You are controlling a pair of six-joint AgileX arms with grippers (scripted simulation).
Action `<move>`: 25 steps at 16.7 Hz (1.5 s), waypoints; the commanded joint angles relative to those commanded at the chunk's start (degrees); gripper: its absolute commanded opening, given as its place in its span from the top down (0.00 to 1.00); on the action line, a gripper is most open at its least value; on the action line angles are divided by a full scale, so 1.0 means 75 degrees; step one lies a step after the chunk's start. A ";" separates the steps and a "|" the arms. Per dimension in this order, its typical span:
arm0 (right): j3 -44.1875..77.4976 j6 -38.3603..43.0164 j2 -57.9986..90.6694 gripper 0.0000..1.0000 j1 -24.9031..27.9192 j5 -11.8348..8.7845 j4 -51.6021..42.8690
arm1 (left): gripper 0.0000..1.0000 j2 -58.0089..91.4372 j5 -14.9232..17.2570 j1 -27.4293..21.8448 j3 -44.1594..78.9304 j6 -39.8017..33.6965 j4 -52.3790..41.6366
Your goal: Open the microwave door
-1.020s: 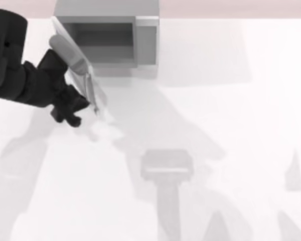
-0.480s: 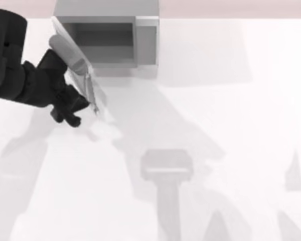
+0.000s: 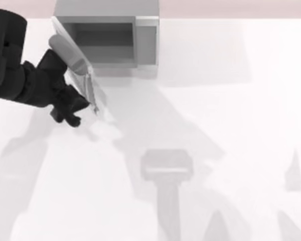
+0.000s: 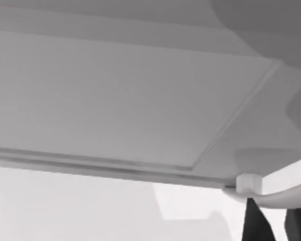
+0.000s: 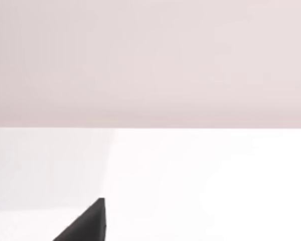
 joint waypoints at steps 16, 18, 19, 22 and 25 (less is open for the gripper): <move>0.0000 0.0000 0.0000 0.00 0.0000 0.0000 0.0000 | 1.00 0.0060 0.0311 0.0239 0.0116 0.0613 -0.0354; 0.0000 0.0000 0.0000 0.00 0.0000 0.0000 0.0000 | 1.00 0.0064 0.0318 0.0246 0.0118 0.0633 -0.0365; 0.0000 0.0000 0.0000 0.00 0.0000 0.0000 0.0000 | 1.00 0.0064 0.0318 0.0246 0.0118 0.0633 -0.0365; 0.0000 0.0000 0.0000 0.00 0.0000 0.0000 0.0000 | 1.00 0.0064 0.0318 0.0246 0.0118 0.0633 -0.0365; 0.0000 0.0000 0.0000 0.00 0.0000 0.0000 0.0000 | 1.00 0.0064 0.0318 0.0246 0.0118 0.0633 -0.0365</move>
